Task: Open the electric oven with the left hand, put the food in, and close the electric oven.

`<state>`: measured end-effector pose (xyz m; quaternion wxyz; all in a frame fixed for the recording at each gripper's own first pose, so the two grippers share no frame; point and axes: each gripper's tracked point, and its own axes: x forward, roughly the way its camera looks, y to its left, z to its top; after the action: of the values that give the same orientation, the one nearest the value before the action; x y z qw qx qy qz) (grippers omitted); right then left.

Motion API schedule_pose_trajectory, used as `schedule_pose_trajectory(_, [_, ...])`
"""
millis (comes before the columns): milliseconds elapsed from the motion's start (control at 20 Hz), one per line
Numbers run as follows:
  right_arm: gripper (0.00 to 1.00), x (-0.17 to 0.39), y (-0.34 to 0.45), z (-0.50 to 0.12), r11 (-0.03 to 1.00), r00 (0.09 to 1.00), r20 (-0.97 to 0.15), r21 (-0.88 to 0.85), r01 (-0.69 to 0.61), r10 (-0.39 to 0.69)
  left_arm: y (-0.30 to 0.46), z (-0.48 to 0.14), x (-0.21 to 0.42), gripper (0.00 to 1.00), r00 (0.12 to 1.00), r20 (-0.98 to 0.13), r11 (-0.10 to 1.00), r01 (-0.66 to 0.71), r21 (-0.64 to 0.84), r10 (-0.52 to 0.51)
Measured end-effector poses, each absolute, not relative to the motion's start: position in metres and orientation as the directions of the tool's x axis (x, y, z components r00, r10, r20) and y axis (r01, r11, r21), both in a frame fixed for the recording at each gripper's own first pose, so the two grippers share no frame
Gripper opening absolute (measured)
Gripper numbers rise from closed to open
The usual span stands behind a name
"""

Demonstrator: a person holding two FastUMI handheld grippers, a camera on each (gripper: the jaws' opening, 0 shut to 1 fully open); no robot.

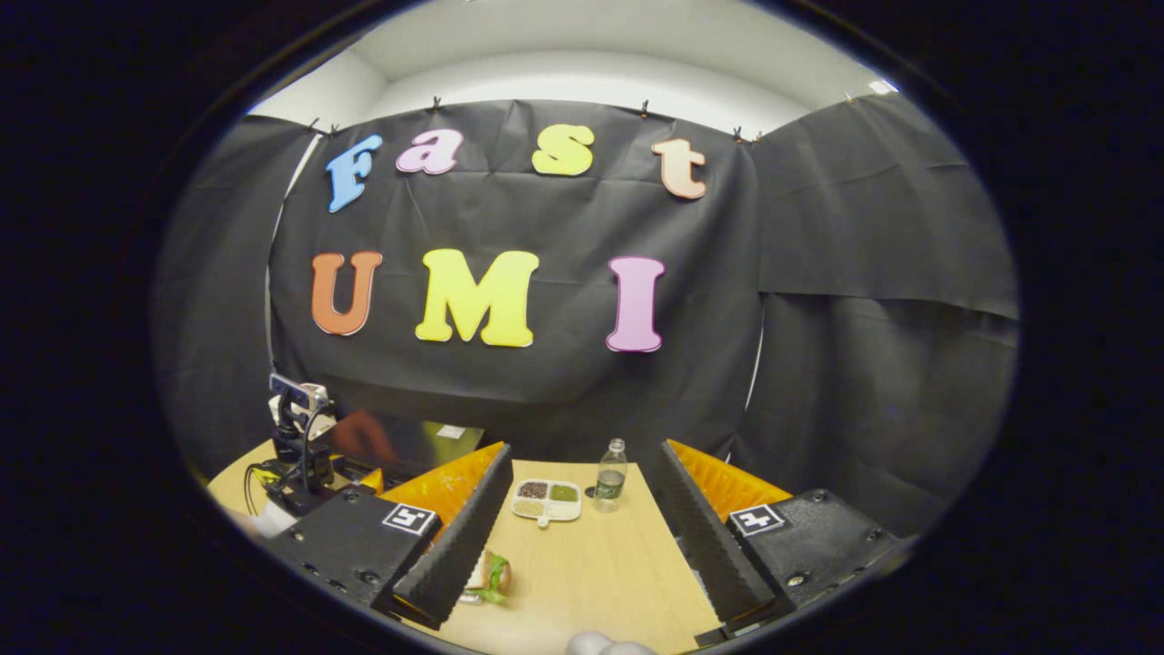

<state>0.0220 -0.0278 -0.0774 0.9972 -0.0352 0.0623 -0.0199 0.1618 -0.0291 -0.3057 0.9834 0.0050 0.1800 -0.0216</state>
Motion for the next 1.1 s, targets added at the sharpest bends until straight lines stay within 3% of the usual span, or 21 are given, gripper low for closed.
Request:
schedule_pose_trajectory(350, [1.00, 0.003, -0.017, -0.090, 0.996, 0.991, -0.135, -0.092, 0.001, -0.014, -0.030, -0.321, 0.114, 0.98, 0.918, -0.395, 0.999, 0.046, -0.001, -0.043])
schedule_pose_trajectory(1100, [1.00, -0.033, -0.018, -0.144, 0.995, 0.972, -0.236, -0.094, -0.018, -0.005, -0.035, -0.418, 0.022, 0.97, 0.822, -0.568, 0.999, 0.032, -0.017, -0.036])
